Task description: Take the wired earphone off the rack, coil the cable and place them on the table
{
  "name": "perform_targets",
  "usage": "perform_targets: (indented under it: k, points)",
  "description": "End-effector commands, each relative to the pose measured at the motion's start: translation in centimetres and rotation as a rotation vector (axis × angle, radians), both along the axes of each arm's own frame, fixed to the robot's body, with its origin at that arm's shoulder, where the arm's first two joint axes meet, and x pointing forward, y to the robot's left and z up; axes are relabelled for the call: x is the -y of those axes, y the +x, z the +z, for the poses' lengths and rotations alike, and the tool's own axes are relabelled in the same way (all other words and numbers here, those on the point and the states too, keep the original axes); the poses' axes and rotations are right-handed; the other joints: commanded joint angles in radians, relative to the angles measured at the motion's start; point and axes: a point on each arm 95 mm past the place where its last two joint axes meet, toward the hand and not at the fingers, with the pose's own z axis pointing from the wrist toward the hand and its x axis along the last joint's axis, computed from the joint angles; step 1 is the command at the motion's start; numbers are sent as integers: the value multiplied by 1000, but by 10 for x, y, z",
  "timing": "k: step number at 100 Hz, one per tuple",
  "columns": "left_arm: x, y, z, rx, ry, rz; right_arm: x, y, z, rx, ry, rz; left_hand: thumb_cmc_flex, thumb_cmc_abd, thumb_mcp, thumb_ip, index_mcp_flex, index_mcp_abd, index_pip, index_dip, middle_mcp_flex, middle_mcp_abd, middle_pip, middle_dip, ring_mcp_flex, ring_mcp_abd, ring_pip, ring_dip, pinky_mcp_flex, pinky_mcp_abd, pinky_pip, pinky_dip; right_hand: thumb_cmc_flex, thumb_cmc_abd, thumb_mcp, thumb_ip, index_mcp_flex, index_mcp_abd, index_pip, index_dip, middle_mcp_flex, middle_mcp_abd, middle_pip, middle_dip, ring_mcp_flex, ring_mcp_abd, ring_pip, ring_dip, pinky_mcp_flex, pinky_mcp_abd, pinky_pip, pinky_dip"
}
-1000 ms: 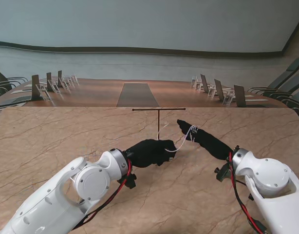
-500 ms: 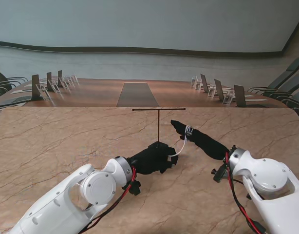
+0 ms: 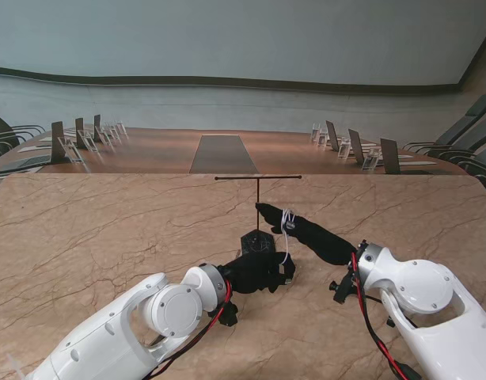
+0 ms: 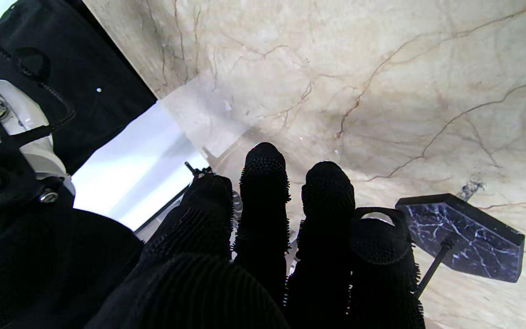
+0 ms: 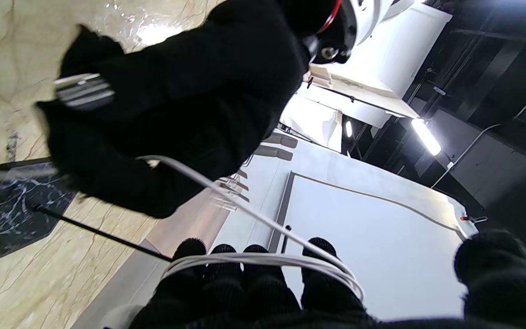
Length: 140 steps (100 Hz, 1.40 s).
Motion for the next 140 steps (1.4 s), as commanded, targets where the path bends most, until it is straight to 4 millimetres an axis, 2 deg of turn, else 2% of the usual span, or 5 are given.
perform_targets:
  k: [1, 37, 56, 76, 140]
  points:
    - [2, -1, -5, -16, 4, 4, -8, -3, 5, 14, 12, 28, 69, 19, -17, -10, -33, -42, 64, -8, -23, 7, -18, -17, -23, 24, -19, -14, -29, -26, -6, -15, 6, -13, -19, -37, -7, -52, 5, 16, -2, -19, 8, 13, -9, -32, 4, 9, 6, -20, 20, 3]
    - [-4, 5, -14, -26, 33, 33, -18, -8, 8, 16, 34, 75, -10, 20, -146, 12, -122, -36, -82, -181, -124, -7, -99, -75, -118, -17, -138, -55, -155, -63, -125, -97, 12, -15, -20, -37, -10, -54, 3, 49, 4, -10, 30, 17, -4, -20, 22, 9, 15, -14, 30, -5]
    - [-10, 8, -18, -17, 53, 47, -18, -9, 13, 34, 46, 84, -373, -25, 60, 37, -137, -23, -362, -205, -188, -7, -159, -124, -173, -33, -227, -96, -259, -64, -208, -243, 16, -14, -21, -36, -12, -59, -9, 49, 2, -2, 38, 16, -5, -7, 32, 9, 14, -8, 33, -11]
    - [-16, 10, -22, -3, 76, 59, -16, -8, 17, 51, 57, 87, -580, -129, 223, 26, -189, -11, -506, -265, -229, -4, -193, -150, -199, -38, -265, -113, -301, -65, -242, -305, 17, -14, -24, -36, -8, -59, -11, 46, 4, 0, 46, 15, -4, -7, 38, 8, 17, -6, 38, -17]
    - [-38, 12, -30, 13, 119, 120, 2, -2, 25, 113, 98, 34, -663, -149, 238, 13, -211, -9, -564, -300, -274, -7, -229, -174, -238, -56, -324, -142, -350, -70, -318, -341, 18, -14, -25, -34, -10, -57, -3, 71, 2, -5, 53, 11, -5, -12, 39, 1, 12, -8, 49, -31]
